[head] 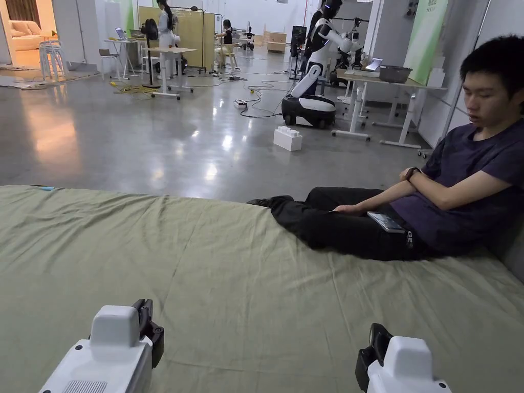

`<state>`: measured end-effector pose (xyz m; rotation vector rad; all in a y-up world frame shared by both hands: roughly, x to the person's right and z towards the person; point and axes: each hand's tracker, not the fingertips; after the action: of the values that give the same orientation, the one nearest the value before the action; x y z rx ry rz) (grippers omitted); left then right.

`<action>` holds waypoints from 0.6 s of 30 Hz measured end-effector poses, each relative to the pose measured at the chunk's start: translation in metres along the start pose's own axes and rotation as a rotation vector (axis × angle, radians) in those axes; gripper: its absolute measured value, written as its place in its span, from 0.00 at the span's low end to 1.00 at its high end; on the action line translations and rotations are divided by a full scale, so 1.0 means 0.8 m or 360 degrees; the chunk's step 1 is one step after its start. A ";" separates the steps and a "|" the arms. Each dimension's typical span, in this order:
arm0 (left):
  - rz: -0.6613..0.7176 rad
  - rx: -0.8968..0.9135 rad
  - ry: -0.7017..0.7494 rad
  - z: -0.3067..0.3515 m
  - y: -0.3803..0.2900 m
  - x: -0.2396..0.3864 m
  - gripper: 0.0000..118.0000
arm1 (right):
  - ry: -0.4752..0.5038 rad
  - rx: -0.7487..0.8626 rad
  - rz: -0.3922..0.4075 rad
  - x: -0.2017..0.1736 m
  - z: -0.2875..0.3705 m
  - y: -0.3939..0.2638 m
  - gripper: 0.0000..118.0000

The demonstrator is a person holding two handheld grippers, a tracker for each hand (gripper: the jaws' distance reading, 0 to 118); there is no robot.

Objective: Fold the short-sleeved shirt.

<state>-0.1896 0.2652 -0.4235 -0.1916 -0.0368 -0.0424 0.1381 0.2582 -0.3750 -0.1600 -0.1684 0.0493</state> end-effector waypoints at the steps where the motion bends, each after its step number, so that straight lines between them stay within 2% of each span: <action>1: -0.0002 -0.0001 0.0000 0.000 0.000 0.001 0.04 | 0.0001 -0.0001 -0.0001 0.000 0.000 0.000 0.01; 15: -0.0044 -0.0019 -0.0010 0.001 0.000 0.005 0.05 | 0.0000 -0.0022 -0.0004 -0.007 -0.003 -0.004 0.03; 16: -0.0046 -0.0015 -0.0008 0.000 -0.001 0.004 0.09 | -0.0003 -0.0019 -0.0005 -0.007 -0.003 -0.004 0.11; 17: -0.0052 -0.0011 0.0000 0.000 -0.002 0.004 0.17 | -0.0016 -0.0012 -0.0003 -0.007 -0.003 -0.004 0.31; 18: -0.0056 -0.0005 0.0009 0.001 -0.002 0.005 0.23 | -0.0029 -0.0009 0.0002 -0.008 -0.004 -0.003 0.47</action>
<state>-0.1854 0.2635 -0.4224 -0.1939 -0.0347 -0.0782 0.1321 0.2551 -0.3787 -0.1656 -0.1864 0.0516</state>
